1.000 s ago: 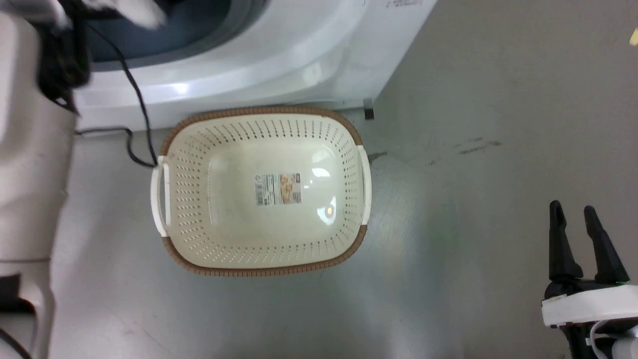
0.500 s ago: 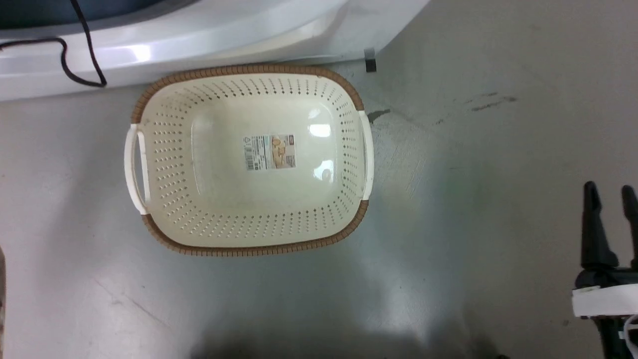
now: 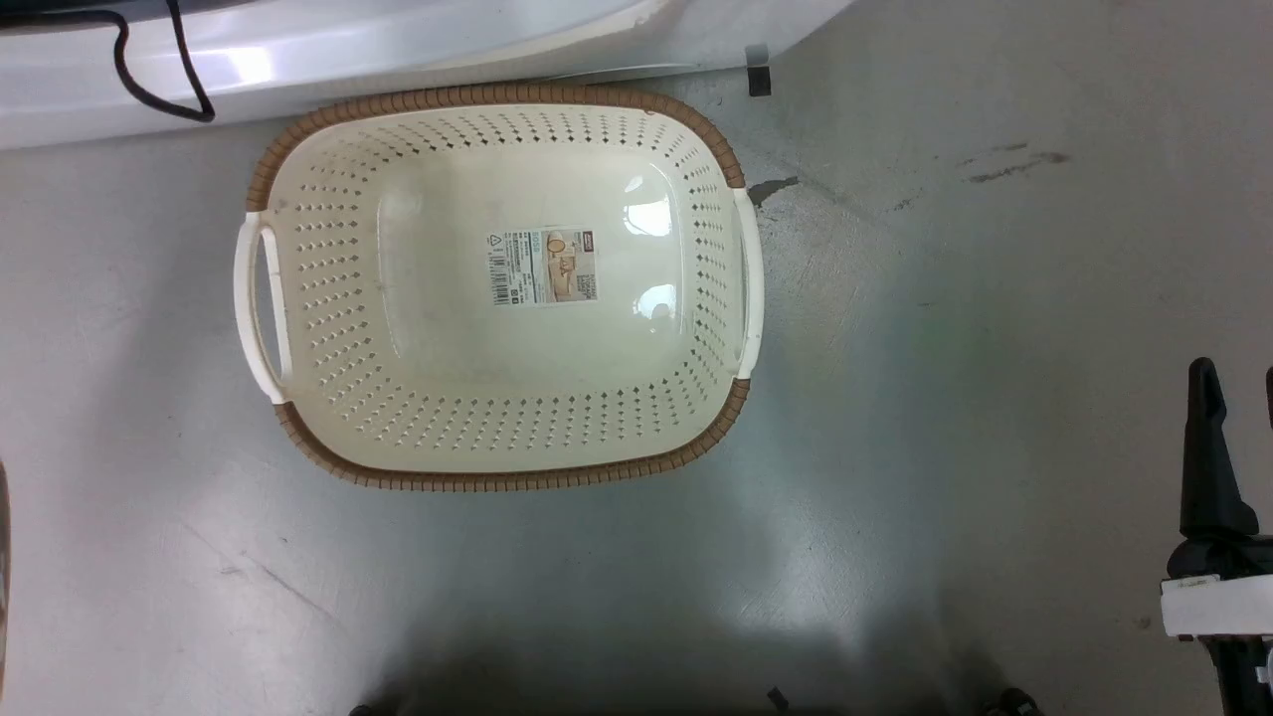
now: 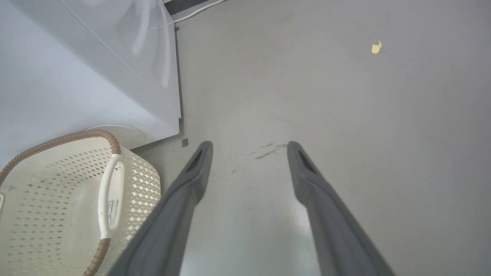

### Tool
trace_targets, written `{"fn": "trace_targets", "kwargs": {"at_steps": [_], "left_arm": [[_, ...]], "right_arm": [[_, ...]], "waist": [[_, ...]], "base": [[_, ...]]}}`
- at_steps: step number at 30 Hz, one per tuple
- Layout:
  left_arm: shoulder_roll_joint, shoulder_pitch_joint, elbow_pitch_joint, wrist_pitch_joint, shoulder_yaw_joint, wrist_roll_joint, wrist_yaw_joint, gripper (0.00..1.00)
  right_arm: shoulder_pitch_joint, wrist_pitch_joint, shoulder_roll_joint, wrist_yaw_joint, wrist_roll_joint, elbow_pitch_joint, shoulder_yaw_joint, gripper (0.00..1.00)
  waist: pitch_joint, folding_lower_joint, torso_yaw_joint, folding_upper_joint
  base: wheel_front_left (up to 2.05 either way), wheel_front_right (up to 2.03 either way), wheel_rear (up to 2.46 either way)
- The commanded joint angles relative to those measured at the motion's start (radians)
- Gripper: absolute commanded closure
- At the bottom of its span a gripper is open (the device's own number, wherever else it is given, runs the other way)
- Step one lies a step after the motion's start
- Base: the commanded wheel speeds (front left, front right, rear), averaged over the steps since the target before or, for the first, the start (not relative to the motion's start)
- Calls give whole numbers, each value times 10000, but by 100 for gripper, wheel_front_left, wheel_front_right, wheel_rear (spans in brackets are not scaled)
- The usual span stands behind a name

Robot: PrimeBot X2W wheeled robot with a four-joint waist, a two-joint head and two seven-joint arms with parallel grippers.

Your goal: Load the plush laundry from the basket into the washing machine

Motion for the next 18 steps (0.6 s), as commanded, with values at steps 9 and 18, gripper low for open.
{"fn": "trace_targets", "kwargs": {"at_steps": [9,18], "left_arm": [[-605,99,651,-494,-245,-301,-475,0],[-974,1169,1164,-1008,-448,-524,-797,0]], "right_arm": [[-24,115,-45,-7,-70,-94,-93,0],[-125,291,-23,-7,-212,-61,73,0]], "waist": [[-549,-1,322,0],[-1530,-1,626,0]], "base": [[0,0,0],[0,0,0]]}}
